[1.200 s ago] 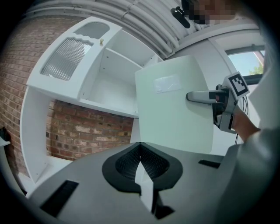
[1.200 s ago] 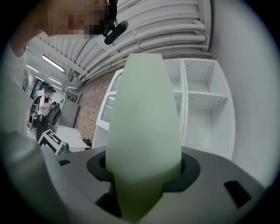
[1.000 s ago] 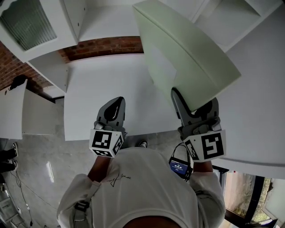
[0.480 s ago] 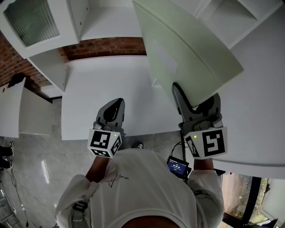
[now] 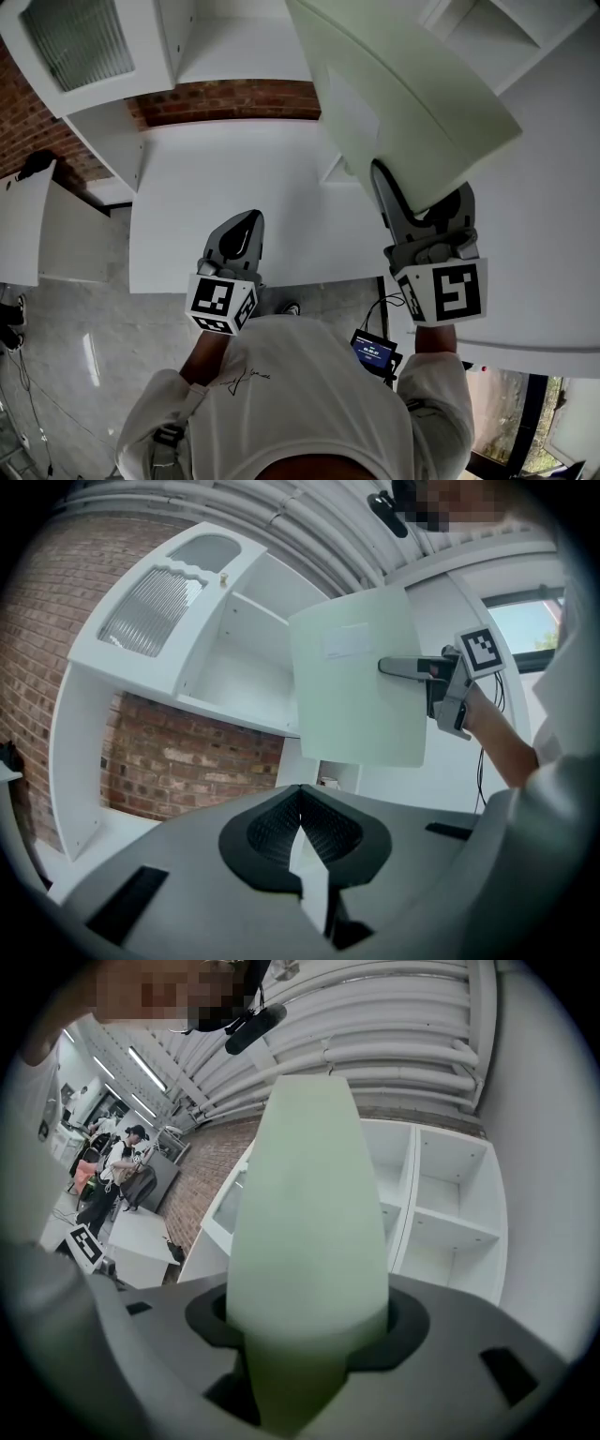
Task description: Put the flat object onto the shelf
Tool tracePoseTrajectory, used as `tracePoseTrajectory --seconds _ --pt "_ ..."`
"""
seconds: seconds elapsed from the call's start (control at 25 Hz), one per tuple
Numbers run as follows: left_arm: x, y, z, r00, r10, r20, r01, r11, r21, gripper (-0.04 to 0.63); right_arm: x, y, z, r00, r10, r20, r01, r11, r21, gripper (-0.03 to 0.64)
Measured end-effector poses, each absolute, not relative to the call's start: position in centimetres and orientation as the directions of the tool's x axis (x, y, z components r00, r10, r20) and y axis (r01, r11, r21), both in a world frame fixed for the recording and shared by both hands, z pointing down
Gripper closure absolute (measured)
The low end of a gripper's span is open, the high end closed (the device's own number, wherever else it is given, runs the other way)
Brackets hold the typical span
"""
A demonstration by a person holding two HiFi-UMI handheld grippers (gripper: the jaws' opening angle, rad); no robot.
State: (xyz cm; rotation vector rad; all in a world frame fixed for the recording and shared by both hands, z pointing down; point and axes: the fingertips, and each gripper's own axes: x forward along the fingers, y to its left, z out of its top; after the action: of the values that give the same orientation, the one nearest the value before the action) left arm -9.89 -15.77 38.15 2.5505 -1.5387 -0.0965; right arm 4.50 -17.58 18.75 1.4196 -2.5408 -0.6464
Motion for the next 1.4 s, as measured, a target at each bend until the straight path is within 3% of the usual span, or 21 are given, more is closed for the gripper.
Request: tracePoseTrajectory --seconds 1.4 --pt "-12.3 -17.0 37.8 0.393 -0.919 0.002 -0.903 -0.386 0.187 0.581 0.0 -21.4 14.4 -0.554 -0.81 -0.19 -0.661 0.29 0.692 0.347"
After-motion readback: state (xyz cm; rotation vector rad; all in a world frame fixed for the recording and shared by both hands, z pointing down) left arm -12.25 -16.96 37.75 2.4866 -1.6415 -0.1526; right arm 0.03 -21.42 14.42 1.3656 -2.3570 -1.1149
